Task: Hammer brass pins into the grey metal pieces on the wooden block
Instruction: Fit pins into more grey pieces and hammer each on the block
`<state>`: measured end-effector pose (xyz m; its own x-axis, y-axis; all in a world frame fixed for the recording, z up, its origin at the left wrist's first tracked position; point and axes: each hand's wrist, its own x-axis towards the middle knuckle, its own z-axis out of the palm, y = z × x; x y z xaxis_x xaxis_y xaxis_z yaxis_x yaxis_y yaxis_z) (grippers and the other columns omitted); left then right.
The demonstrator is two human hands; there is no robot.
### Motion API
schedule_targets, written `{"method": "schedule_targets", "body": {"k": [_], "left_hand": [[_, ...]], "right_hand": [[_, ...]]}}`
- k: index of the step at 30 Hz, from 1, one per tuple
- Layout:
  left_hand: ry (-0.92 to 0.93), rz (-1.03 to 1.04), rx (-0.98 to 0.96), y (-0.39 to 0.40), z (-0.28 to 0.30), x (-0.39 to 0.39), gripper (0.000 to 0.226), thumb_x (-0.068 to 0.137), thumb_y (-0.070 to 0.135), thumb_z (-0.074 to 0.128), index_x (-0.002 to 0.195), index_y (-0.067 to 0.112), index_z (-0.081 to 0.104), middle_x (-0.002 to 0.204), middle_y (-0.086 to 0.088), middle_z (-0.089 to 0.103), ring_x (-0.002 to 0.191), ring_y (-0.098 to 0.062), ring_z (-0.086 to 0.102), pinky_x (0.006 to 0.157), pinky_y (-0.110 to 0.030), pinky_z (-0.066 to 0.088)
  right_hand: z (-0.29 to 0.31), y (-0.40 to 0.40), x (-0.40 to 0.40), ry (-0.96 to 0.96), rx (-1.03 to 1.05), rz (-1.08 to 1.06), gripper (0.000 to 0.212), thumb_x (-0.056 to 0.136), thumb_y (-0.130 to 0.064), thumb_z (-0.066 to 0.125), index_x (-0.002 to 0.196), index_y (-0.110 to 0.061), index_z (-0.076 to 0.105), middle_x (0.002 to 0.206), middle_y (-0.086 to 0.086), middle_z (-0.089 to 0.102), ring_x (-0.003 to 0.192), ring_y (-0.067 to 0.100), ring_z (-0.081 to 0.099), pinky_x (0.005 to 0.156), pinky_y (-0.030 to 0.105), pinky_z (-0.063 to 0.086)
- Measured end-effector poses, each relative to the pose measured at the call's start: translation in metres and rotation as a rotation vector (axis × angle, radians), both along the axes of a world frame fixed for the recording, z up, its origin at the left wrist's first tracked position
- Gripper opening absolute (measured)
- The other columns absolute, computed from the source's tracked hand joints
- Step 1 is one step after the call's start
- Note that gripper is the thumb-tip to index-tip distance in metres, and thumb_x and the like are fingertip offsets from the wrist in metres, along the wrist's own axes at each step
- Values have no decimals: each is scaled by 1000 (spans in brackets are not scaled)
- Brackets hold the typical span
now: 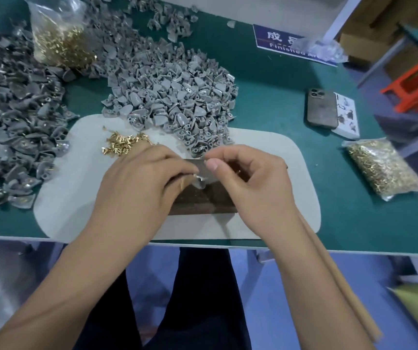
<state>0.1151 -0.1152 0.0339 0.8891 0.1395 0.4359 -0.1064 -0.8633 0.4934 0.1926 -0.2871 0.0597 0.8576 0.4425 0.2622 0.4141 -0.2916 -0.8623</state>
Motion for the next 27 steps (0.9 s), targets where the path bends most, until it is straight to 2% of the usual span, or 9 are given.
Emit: {"method": "schedule_targets", "body": {"k": [2, 4, 5, 8, 14, 19, 22, 24, 27], "left_hand": [[9, 8, 69, 0, 1, -3, 15, 88, 36, 69, 100, 33, 77, 89, 13, 65, 88, -22, 53, 71, -36, 45], [28, -9, 34, -1, 2, -3, 14, 86, 34, 72, 99, 33, 78, 87, 12, 64, 86, -22, 53, 70, -36, 45], [33, -9, 21, -1, 3, -3, 14, 85, 33, 73, 99, 34, 78, 86, 13, 64, 87, -21, 52, 70, -36, 45], [44, 14, 14, -1, 2, -3, 13, 85, 36, 73, 97, 34, 77, 86, 15, 64, 87, -19, 51, 69, -34, 43], [62, 18, -138, -3, 0, -4, 10, 87, 36, 71, 96, 35, 74, 86, 16, 60, 90, -14, 50, 72, -36, 45], [61, 26, -23, -3, 2, -2, 7, 86, 36, 72, 92, 33, 74, 83, 15, 62, 88, -17, 50, 67, -37, 46], [75, 25, -31, -3, 3, -2, 9, 86, 38, 70, 92, 34, 74, 84, 16, 62, 88, -16, 50, 67, -33, 44], [80, 26, -48, -3, 2, -3, 9, 87, 38, 69, 93, 34, 74, 84, 16, 61, 88, -16, 49, 66, -34, 44], [83, 37, -53, -3, 1, -4, 8, 87, 37, 69, 93, 34, 73, 84, 17, 61, 88, -14, 48, 66, -34, 45]], "right_hand": [[-1, -3, -1, -59, -128, 6, 12, 91, -24, 74, 86, -34, 74, 82, -15, 72, 78, 2, 63, 74, 19, 48], [-2, -3, 0, -133, -242, 27, 6, 90, -29, 74, 85, -30, 74, 80, -13, 64, 76, 8, 56, 73, 32, 49], [-3, -3, 0, -159, -280, 37, 4, 90, -29, 75, 86, -29, 76, 80, -15, 59, 75, 7, 53, 71, 34, 48], [-9, 0, 0, -202, -356, 41, 2, 89, -29, 77, 87, -29, 76, 77, -15, 49, 71, 4, 50, 66, 36, 47], [-12, 1, -1, -225, -338, 25, 2, 89, -29, 76, 87, -31, 76, 73, -15, 47, 71, 8, 52, 63, 33, 46], [-12, -1, -2, -236, -345, 1, 7, 88, -24, 76, 85, -30, 77, 70, -15, 46, 68, 8, 51, 61, 26, 40], [-10, -3, -2, -241, -360, 2, 7, 88, -25, 76, 85, -31, 78, 69, -16, 47, 68, 6, 50, 60, 31, 43], [-7, 0, -2, -313, -423, 7, 5, 89, -30, 74, 85, -31, 77, 71, -15, 51, 71, 4, 50, 59, 35, 47], [-1, 2, -2, -437, -544, 8, 10, 91, -37, 69, 86, -33, 76, 76, -12, 56, 78, 6, 54, 56, 32, 46]]}}
